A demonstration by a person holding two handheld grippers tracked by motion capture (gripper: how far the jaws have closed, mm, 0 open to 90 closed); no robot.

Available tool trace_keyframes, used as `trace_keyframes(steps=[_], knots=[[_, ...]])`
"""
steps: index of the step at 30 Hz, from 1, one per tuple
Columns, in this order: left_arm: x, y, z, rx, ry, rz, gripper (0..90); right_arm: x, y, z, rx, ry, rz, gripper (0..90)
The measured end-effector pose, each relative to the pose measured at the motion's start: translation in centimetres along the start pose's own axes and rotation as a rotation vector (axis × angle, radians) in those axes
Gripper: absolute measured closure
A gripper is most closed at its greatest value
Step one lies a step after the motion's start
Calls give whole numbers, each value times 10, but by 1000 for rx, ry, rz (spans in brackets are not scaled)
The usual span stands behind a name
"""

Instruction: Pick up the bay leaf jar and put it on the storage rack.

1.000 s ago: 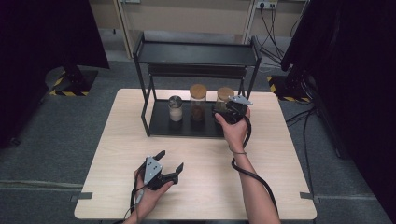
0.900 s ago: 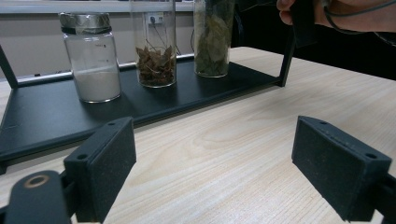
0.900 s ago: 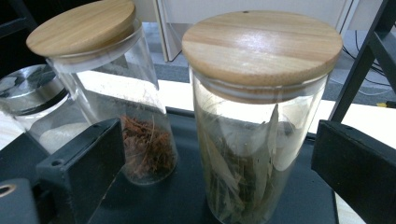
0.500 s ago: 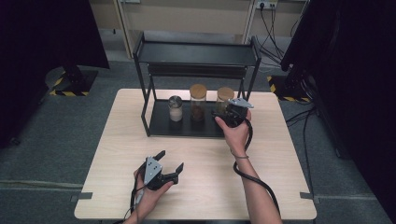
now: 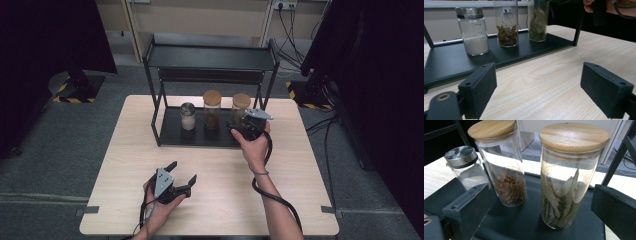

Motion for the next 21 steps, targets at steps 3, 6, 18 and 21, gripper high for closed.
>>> trace_keyframes(steps=[3,6,18,21], knots=[[0,0,0,0,-1,0,132,1,2,1,-5,7,1,29],[0,0,0,0,-1,0,133,2,5,2,-11,10,2,28],[0,0,0,0,-3,0,132,7,15,5,-40,26,-1,27],[0,0,0,0,-4,0,132,9,17,6,-47,30,2,27]])
Point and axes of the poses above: each handheld gripper's, and its own axes: y roughly backward along the jaws, x roughly out of its underside, z roughly to its left, the point moved 7 cm from there along -y, roughly forward along the jaws, and after that the axes turned 8 degrees about -y, right-handed, at the moved point
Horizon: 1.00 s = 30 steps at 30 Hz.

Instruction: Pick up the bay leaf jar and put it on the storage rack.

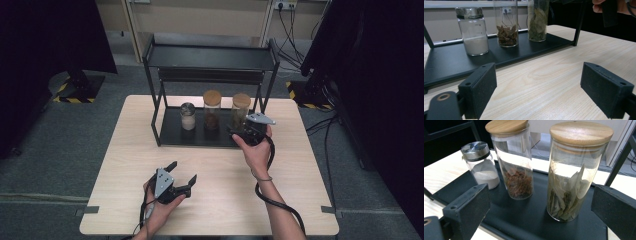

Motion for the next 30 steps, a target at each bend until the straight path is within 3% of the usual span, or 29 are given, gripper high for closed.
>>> trace_keyframes(steps=[30], knots=[[0,0,0,-2,-3,0,132,18,32,6,-43,27,-19,27]])
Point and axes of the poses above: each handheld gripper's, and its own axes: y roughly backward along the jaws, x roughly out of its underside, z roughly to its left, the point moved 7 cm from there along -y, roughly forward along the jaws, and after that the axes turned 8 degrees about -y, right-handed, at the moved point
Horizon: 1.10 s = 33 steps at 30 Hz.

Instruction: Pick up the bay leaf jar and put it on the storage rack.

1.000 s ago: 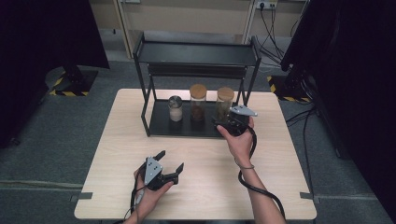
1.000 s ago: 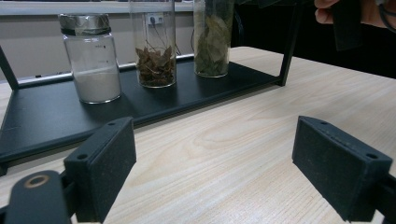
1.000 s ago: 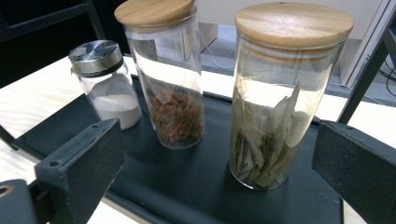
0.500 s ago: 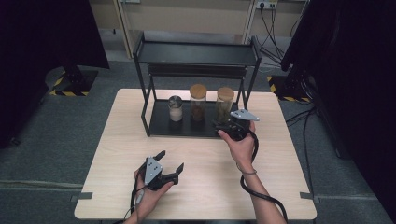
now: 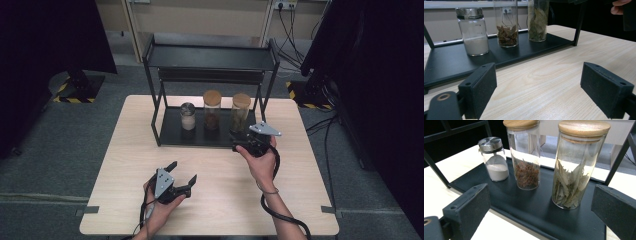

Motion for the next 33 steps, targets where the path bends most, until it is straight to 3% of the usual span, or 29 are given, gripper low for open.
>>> trace_keyframes(steps=[33], knots=[[0,0,0,-3,2,0,133,22,36,-7,0,3,-21,25]])
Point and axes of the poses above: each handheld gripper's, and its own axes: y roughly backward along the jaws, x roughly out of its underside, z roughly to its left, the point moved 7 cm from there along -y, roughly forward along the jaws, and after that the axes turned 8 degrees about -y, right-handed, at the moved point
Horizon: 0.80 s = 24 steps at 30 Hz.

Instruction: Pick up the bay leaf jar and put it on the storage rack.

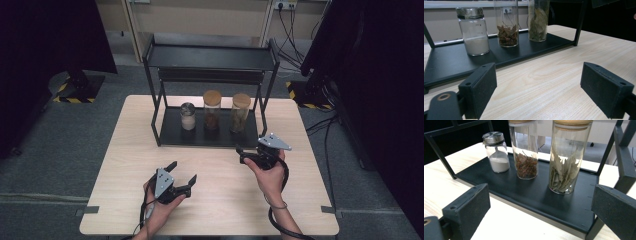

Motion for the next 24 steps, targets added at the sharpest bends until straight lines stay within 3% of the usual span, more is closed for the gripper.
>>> trace_keyframes(steps=[24], knots=[[0,0,0,-2,0,0,133,16,24,-8,12,7,0,24]])
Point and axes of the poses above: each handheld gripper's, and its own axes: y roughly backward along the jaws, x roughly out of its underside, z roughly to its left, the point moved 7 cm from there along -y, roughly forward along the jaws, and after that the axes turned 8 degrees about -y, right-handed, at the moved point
